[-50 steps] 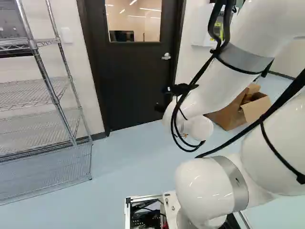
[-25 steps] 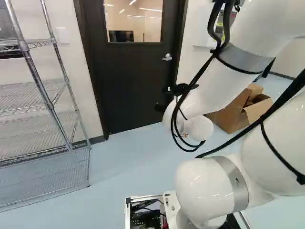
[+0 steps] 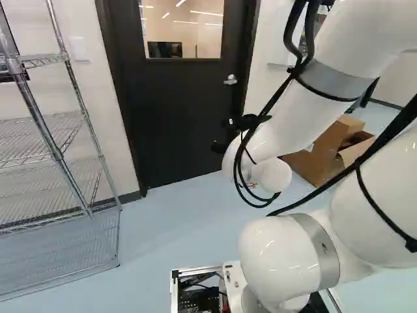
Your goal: Open the door and move inside
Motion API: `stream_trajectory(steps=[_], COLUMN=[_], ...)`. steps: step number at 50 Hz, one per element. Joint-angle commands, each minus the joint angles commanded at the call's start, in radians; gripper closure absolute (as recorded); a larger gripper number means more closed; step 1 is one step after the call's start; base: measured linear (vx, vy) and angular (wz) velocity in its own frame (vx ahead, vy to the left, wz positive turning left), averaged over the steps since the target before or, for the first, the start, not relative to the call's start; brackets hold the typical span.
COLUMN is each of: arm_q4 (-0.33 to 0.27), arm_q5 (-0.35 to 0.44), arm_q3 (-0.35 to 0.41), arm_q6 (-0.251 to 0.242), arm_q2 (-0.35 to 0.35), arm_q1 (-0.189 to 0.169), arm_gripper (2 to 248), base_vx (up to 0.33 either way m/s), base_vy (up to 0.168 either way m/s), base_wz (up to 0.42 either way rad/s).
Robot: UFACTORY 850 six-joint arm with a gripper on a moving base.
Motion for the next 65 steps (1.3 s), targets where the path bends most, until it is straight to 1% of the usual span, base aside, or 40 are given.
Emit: stream_trajectory(steps=[7, 40, 65], arm_q4=[0.000, 0.000, 0.000], arm_q5=[0.000, 0.000, 0.000], arm_q3=[0.000, 0.000, 0.000], arm_q6=[0.000, 0.000, 0.000], arm_q2=[0.000, 0.000, 0.000], arm_q1=[0.000, 0.000, 0.000], arm_gripper=[3, 3, 3], base_vx=[0.097, 0.129, 0.138], base_vy=[-0.062, -0.009, -0.049], base_wz=[-0.007, -0.006, -0.004])
